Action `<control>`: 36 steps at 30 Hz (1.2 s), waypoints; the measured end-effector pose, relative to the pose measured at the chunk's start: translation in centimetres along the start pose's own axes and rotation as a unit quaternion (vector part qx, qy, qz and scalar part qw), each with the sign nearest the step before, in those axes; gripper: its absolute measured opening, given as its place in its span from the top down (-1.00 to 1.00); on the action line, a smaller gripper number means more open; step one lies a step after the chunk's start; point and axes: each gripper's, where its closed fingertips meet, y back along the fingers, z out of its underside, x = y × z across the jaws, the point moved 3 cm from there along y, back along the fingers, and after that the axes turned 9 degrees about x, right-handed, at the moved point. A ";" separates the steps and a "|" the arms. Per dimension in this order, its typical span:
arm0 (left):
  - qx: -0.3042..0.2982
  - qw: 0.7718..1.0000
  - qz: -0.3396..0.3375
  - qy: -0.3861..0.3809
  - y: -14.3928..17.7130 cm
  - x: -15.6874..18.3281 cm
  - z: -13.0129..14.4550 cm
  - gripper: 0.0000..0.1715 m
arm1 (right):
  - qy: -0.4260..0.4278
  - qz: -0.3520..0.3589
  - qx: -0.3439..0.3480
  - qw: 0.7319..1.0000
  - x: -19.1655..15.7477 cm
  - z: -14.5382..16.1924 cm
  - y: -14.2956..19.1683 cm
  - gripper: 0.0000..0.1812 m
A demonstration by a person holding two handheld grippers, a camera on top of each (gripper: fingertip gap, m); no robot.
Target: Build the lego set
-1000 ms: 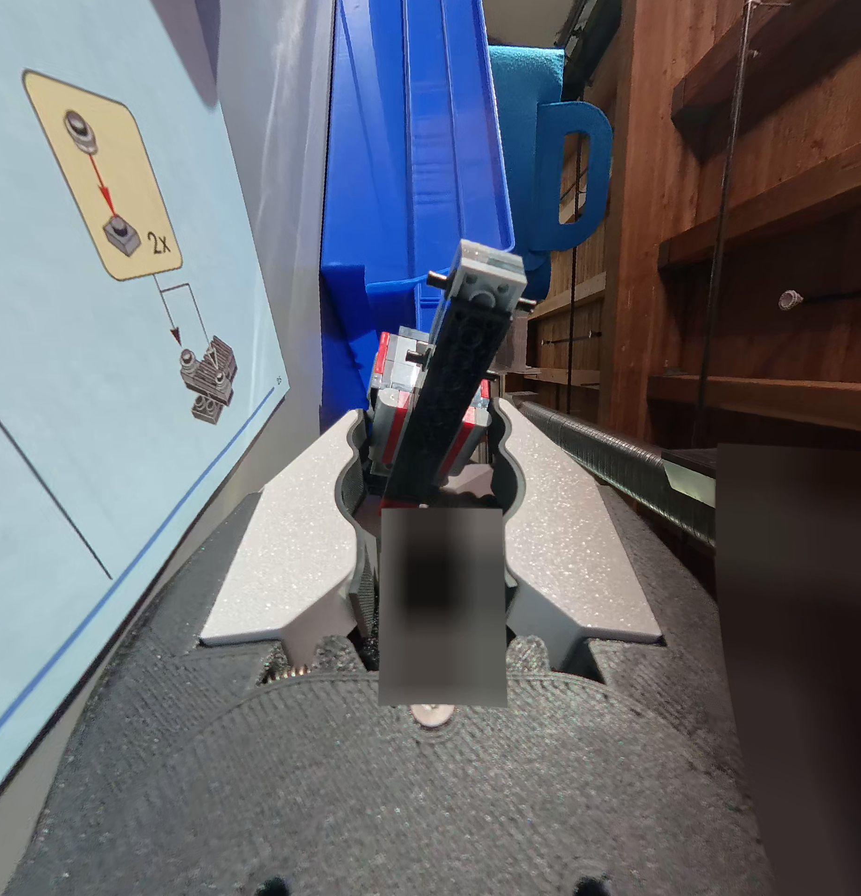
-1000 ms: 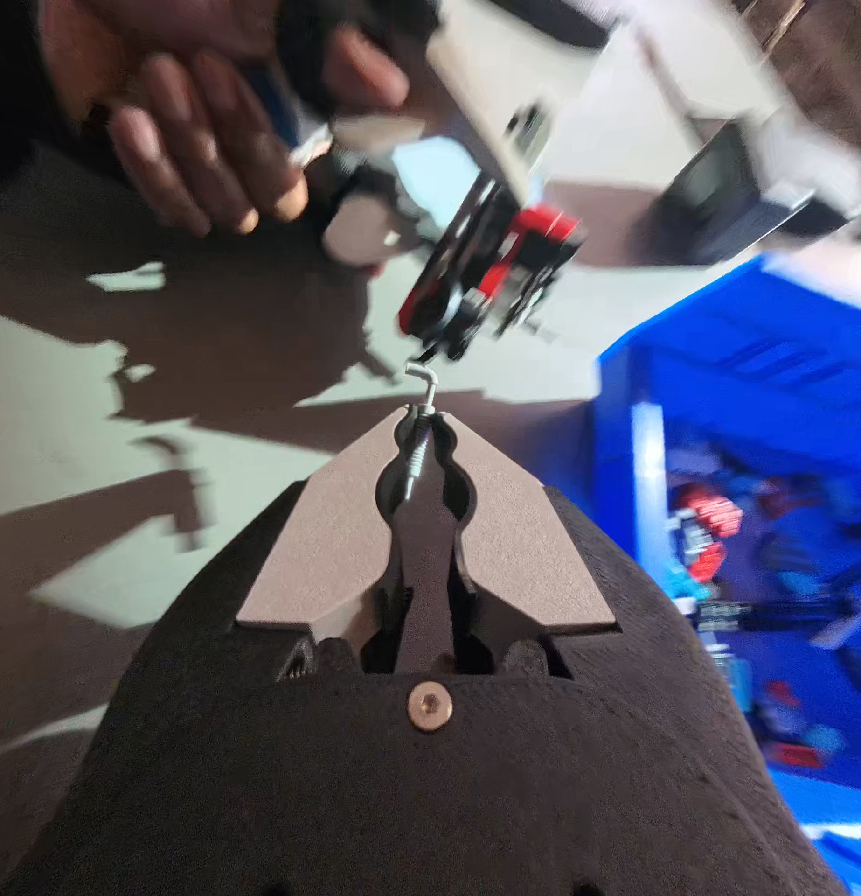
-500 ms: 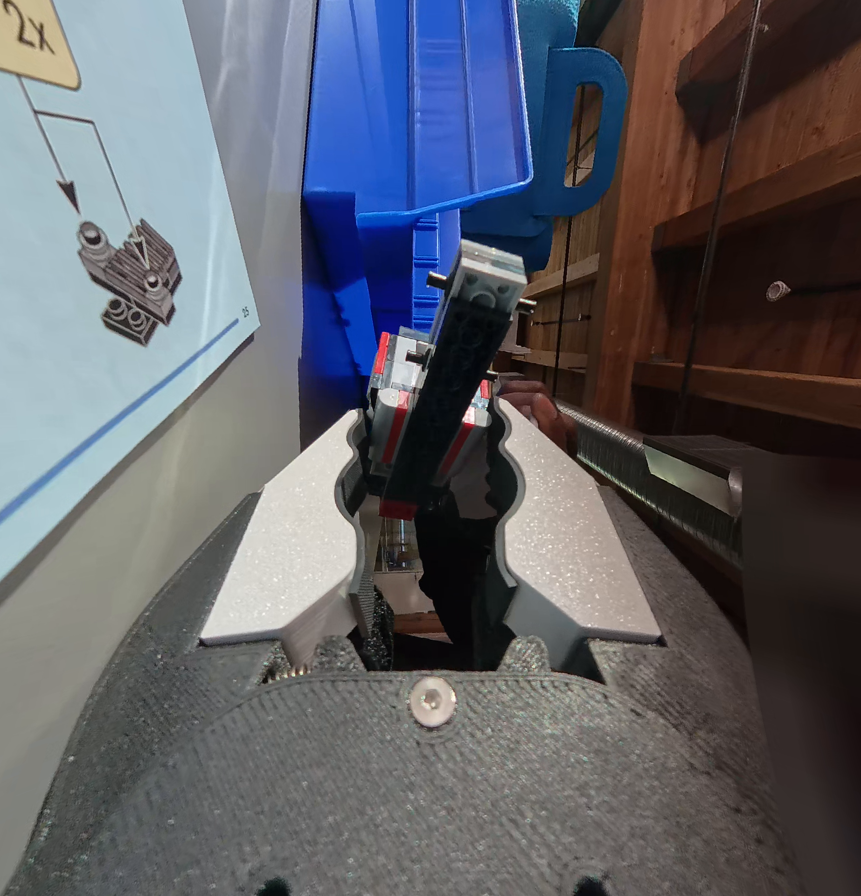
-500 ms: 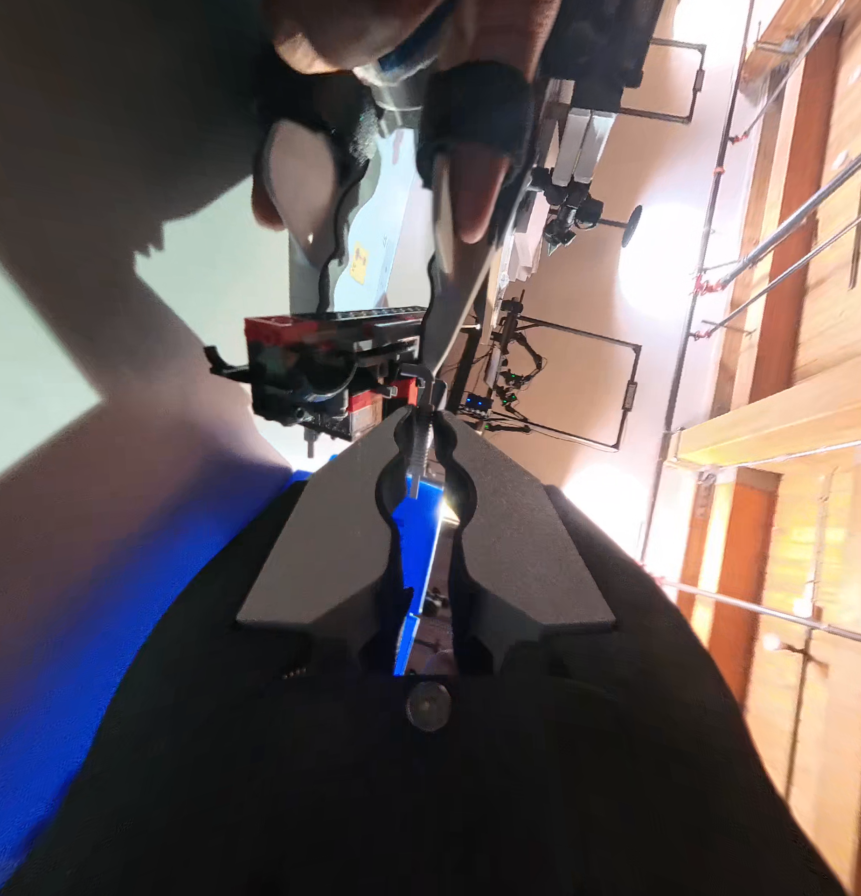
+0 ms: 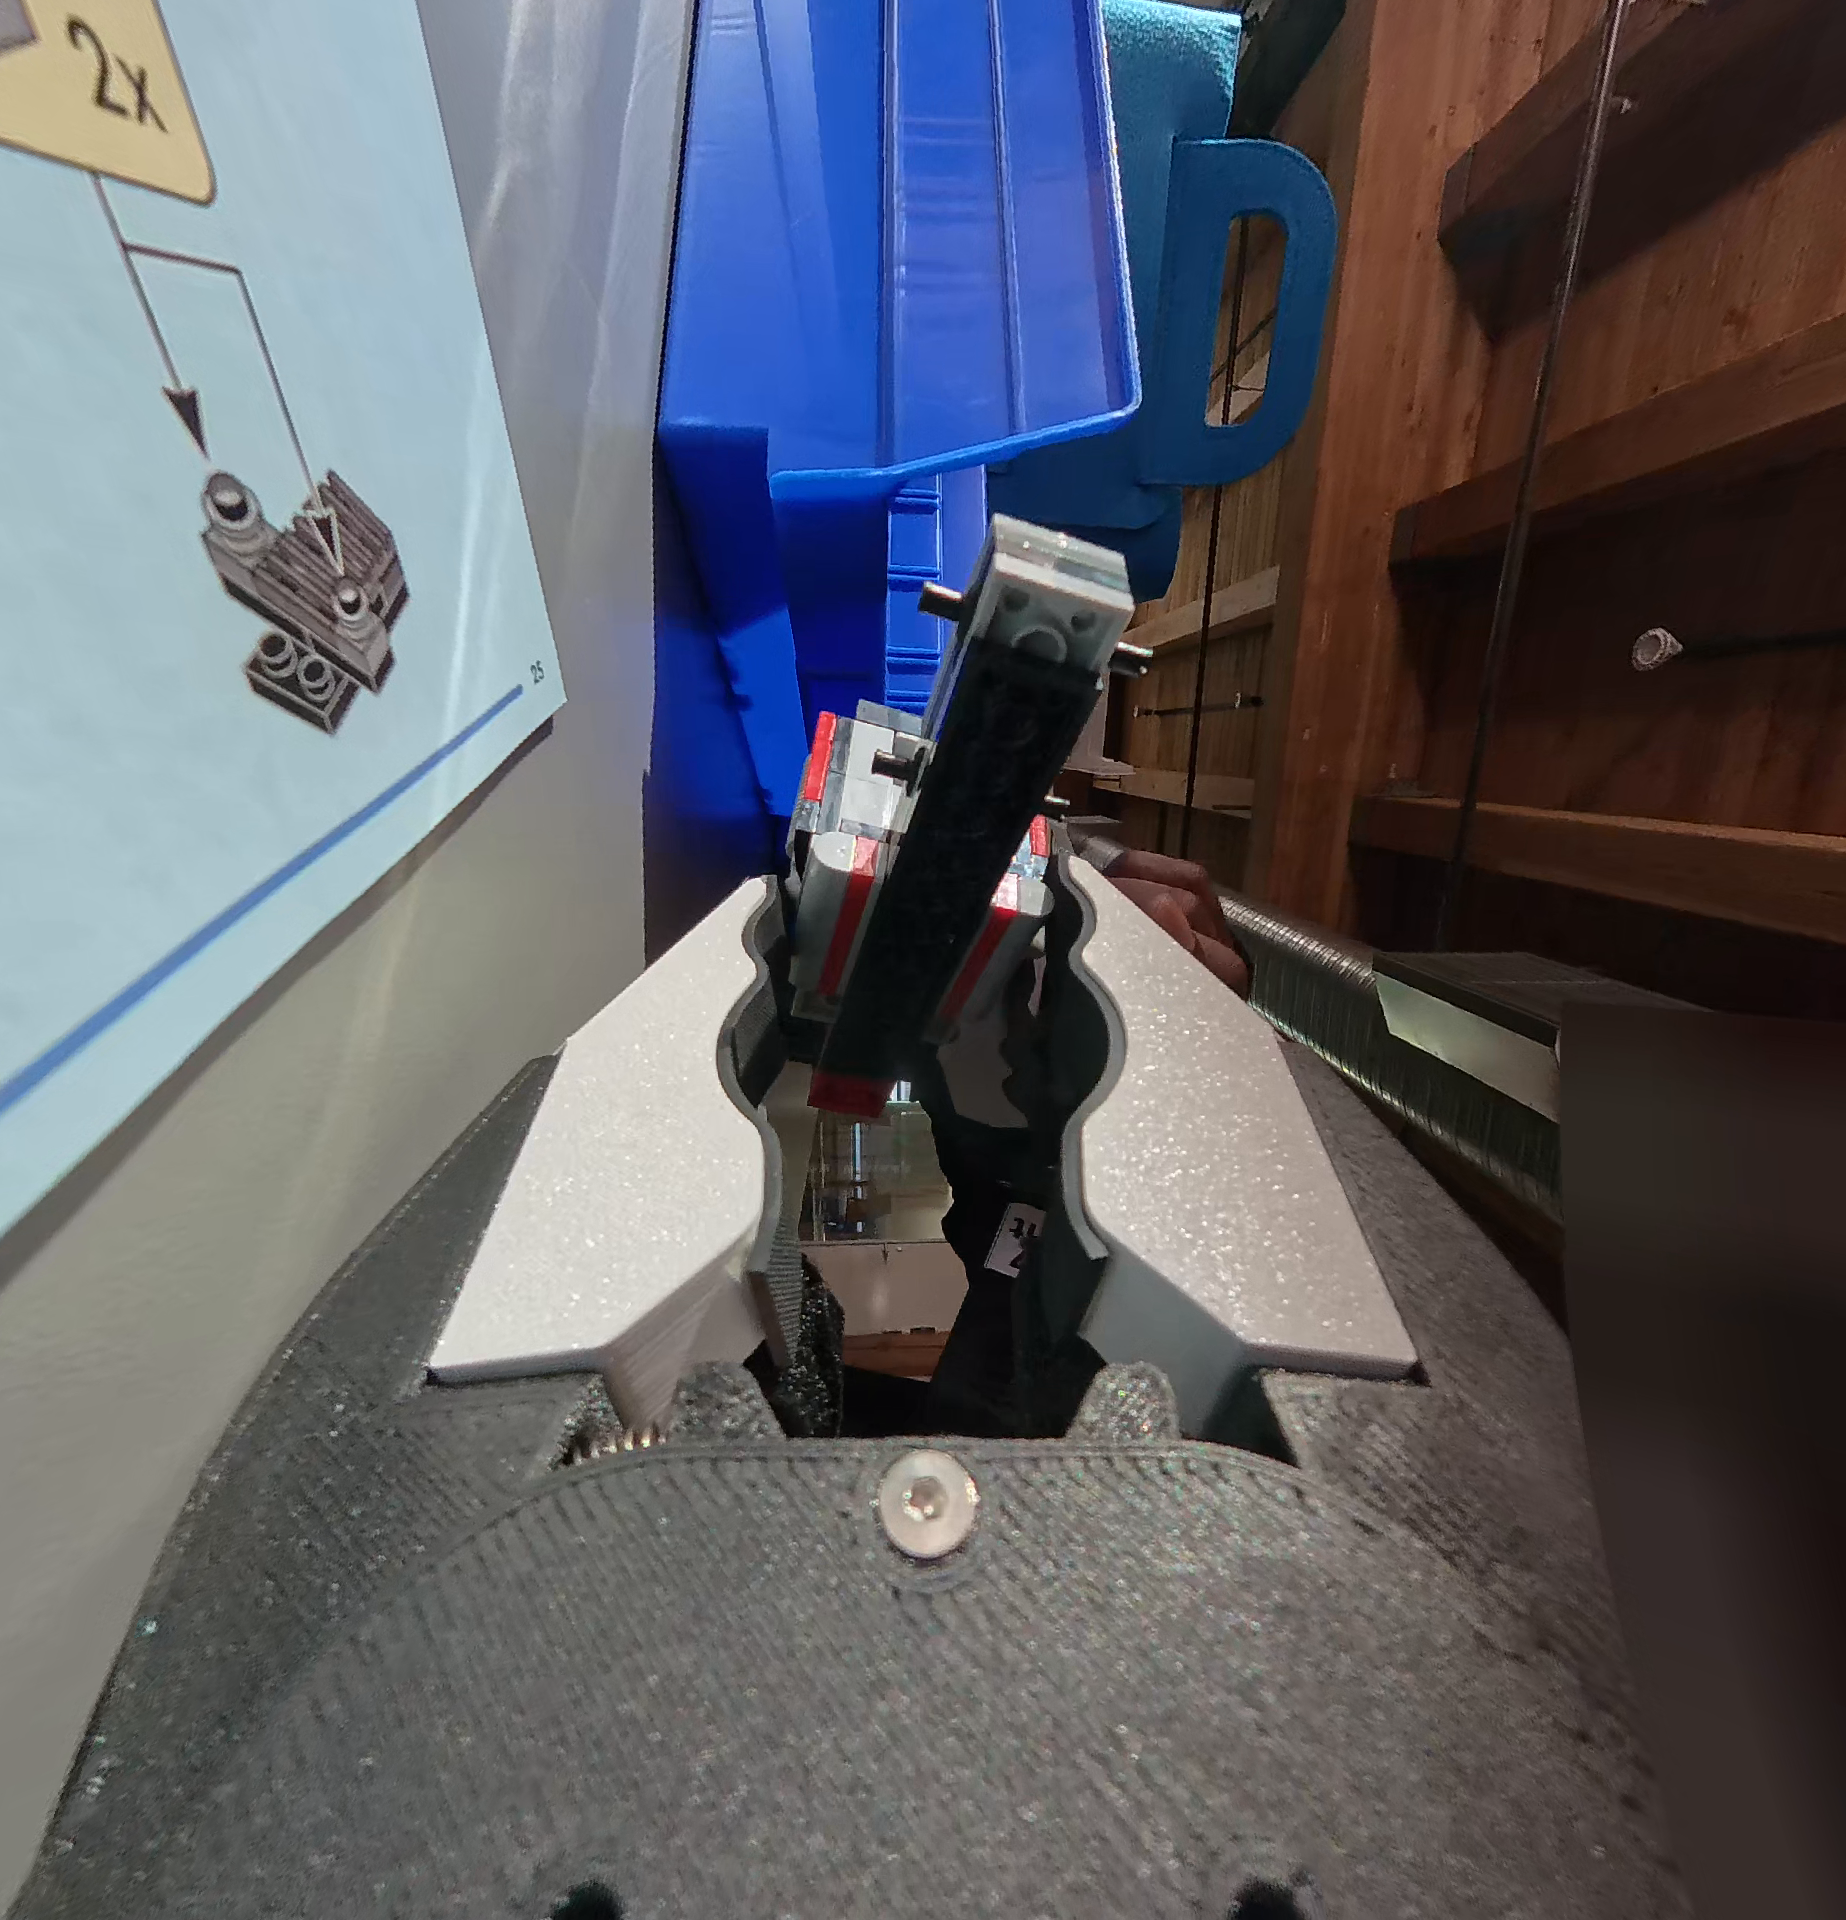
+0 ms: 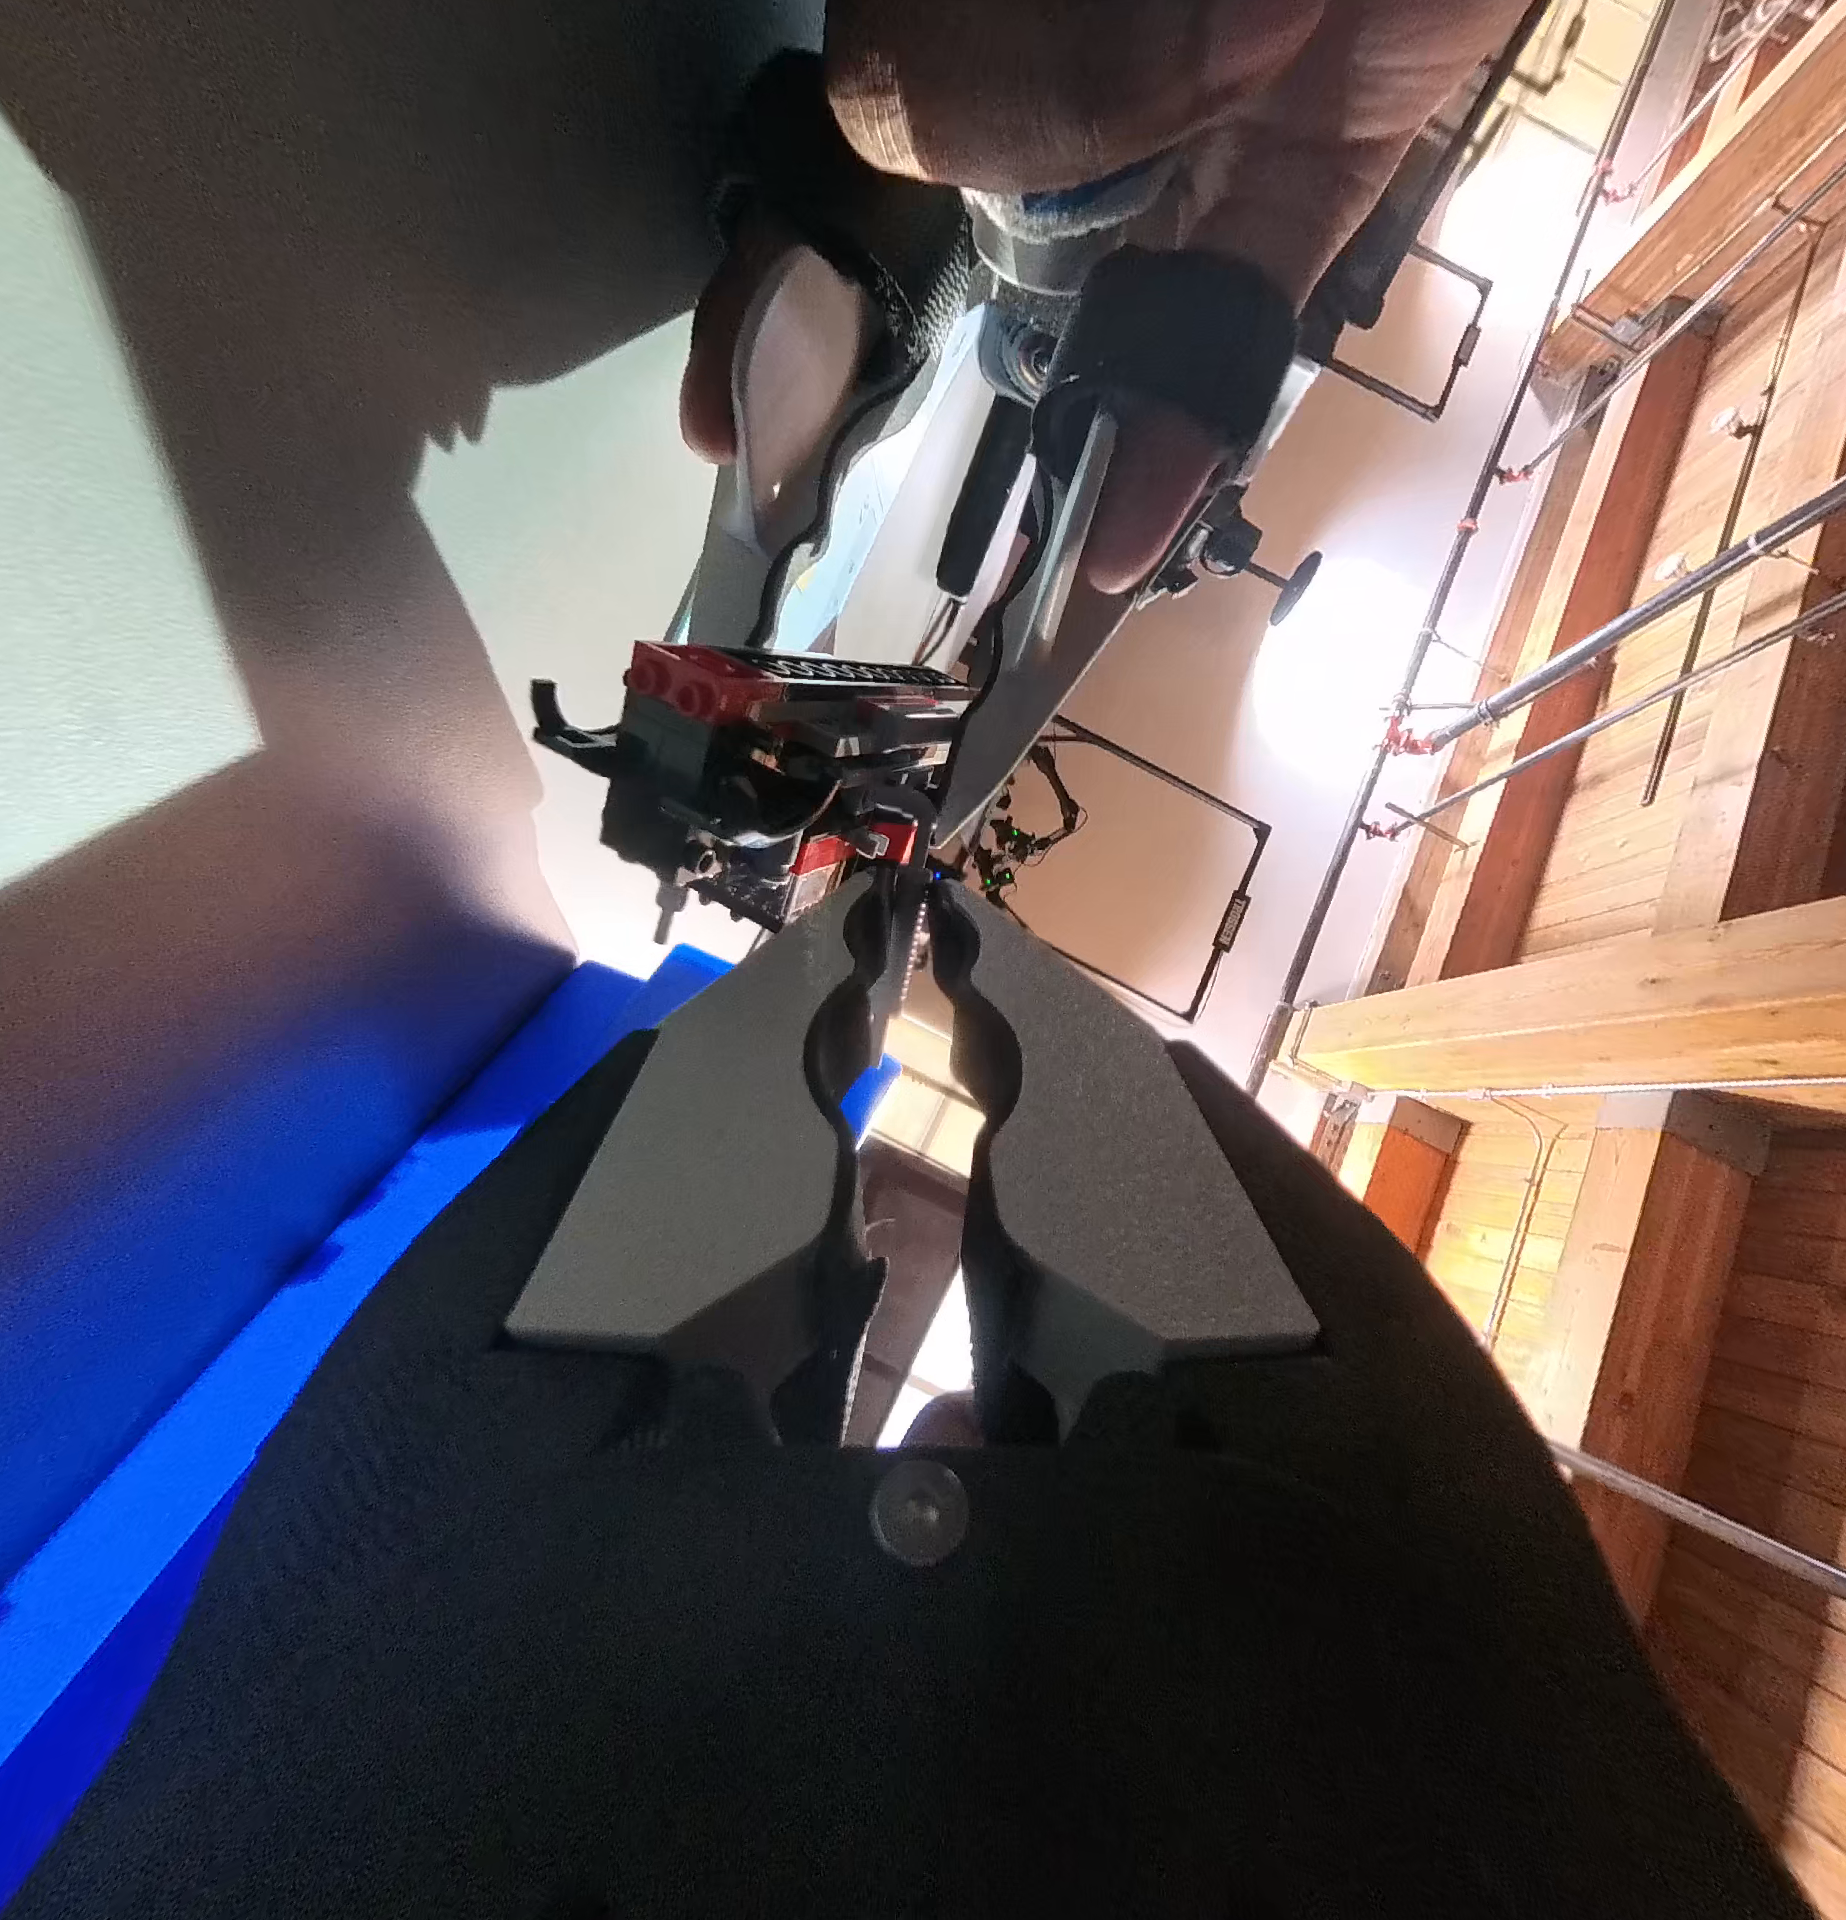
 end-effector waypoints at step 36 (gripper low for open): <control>0.005 1.000 0.000 -0.015 0.0 0.0 -0.2 0.41 | -0.334 -0.035 0.054 0.940 0.1 -0.3 -0.6 0.93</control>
